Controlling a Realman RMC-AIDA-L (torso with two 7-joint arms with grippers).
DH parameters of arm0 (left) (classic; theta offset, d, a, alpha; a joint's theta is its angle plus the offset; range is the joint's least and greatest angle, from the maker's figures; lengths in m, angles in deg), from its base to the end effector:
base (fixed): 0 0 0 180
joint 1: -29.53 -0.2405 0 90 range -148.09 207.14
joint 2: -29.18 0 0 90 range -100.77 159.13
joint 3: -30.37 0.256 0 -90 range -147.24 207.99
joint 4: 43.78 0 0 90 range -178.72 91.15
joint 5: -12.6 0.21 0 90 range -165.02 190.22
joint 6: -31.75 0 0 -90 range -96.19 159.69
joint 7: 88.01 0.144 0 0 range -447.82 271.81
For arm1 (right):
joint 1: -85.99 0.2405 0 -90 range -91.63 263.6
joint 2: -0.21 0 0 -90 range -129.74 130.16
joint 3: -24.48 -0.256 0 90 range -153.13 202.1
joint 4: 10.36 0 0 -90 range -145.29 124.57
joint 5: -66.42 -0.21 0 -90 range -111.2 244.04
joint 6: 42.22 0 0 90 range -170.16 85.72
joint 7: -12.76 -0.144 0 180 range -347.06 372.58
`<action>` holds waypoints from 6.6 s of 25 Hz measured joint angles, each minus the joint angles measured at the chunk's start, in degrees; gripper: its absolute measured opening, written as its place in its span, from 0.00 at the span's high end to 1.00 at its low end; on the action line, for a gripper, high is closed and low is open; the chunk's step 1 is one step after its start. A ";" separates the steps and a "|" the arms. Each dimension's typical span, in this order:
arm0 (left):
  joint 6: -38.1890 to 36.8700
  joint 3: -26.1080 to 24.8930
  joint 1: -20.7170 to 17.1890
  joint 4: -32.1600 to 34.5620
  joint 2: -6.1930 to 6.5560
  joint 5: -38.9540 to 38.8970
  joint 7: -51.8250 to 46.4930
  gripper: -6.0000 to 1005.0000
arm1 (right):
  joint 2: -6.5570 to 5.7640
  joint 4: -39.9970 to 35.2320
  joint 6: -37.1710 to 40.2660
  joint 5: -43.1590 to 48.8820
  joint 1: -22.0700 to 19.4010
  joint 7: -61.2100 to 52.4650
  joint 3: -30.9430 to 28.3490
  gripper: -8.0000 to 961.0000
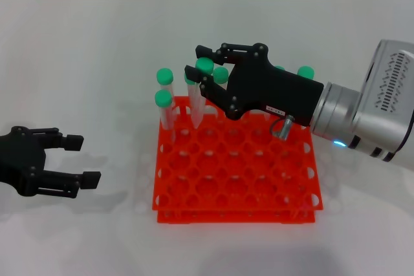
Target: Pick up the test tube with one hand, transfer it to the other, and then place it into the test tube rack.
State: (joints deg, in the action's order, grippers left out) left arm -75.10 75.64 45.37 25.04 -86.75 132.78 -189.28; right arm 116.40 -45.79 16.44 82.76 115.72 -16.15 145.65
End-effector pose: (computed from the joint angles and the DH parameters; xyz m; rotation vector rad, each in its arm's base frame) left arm -0.2850 0.2654 0.0811 -2.8219 -0.8303 -0.3207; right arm 0.1619 0.3293 -0.0927 -2.4529 -0.0082 1.0031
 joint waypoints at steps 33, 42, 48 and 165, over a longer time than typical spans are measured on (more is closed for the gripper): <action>0.08 0.00 0.52 0.00 -0.17 -0.03 0.19 0.11 | 0.00 -0.15 -4.91 -0.61 0.76 2.86 2.31 0.70; 0.16 -0.01 0.61 -0.14 -0.18 -0.03 0.22 0.11 | 0.00 -0.17 -6.21 -0.61 0.94 2.94 2.35 0.70; 0.16 0.00 0.78 -0.18 -0.18 -0.03 0.38 0.11 | 0.00 0.18 -6.35 -0.61 1.04 2.99 2.33 0.70; -1.31 -6.87 5.25 -12.84 -2.06 -10.56 9.32 0.11 | -6.40 -15.73 29.65 72.82 -12.53 -46.62 -53.19 0.47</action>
State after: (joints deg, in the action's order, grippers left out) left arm -76.42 68.77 50.62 12.19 -88.81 122.22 -179.96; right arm 109.99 -61.51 46.08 155.58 103.19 -62.77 92.46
